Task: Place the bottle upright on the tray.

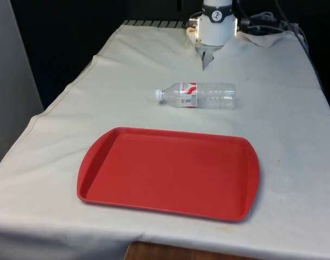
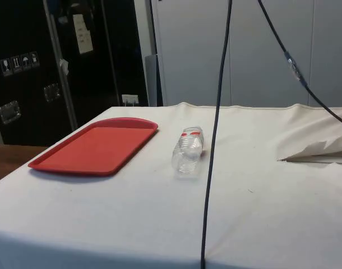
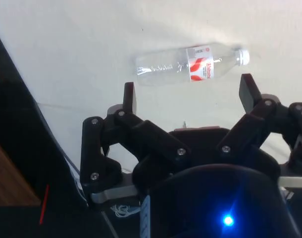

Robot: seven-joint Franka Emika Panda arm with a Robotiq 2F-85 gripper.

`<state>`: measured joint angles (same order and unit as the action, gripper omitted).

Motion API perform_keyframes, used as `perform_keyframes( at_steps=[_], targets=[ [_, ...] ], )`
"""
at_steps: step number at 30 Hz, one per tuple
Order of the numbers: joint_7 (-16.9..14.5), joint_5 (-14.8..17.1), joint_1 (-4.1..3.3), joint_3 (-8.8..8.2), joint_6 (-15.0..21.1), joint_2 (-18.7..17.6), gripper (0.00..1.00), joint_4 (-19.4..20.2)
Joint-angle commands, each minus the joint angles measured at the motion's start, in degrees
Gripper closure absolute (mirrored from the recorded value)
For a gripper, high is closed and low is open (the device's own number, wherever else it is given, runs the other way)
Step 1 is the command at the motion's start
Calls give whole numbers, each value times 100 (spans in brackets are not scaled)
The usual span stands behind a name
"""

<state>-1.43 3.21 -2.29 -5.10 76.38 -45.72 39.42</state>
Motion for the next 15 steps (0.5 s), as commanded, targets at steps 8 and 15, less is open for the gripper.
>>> perform_keyframes(
  at_steps=[8, 15],
  targets=[
    [6, -34, -23, -23, 46, 103, 0, 74],
    [29, -69, -57, -29, 275, 97, 0, 212]
  ],
)
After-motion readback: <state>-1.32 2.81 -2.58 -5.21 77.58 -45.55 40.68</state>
